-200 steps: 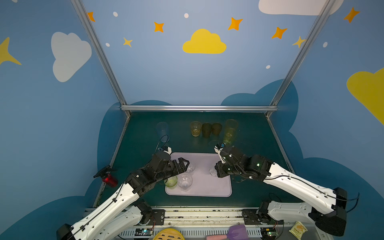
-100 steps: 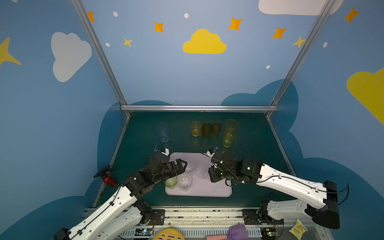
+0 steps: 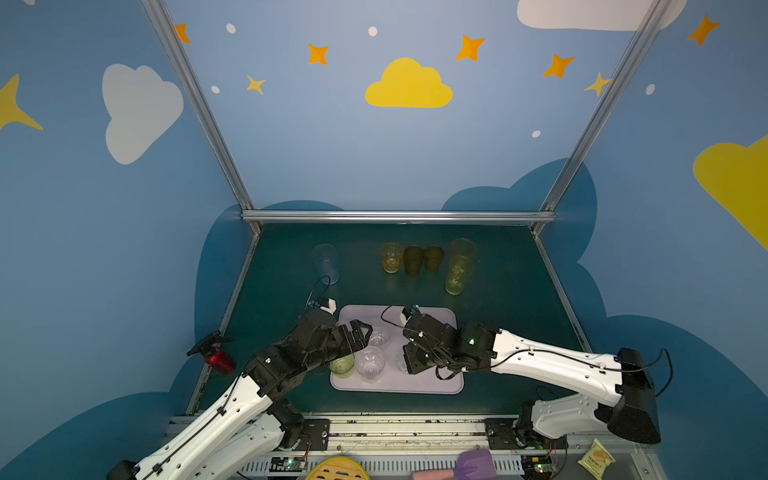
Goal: Place the glasses into the tray
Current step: 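Lower the clear glass over the tray beside the other glasses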
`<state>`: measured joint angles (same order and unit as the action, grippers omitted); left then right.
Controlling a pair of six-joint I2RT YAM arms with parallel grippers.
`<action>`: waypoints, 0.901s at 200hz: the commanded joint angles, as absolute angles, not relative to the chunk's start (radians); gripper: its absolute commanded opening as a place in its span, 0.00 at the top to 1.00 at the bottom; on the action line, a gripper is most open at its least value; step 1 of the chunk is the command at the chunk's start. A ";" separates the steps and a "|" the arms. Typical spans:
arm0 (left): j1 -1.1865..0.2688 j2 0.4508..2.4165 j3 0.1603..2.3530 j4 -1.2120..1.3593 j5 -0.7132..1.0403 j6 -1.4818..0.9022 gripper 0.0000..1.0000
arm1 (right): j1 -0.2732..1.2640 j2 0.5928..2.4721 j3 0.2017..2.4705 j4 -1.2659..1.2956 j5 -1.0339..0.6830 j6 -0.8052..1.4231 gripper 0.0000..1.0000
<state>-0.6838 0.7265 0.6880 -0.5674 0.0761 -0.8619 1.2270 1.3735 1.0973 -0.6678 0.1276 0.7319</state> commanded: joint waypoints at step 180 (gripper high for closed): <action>-0.684 0.706 0.664 -0.592 0.042 -0.853 0.00 | 1.272 1.558 1.177 -0.624 0.058 0.749 1.00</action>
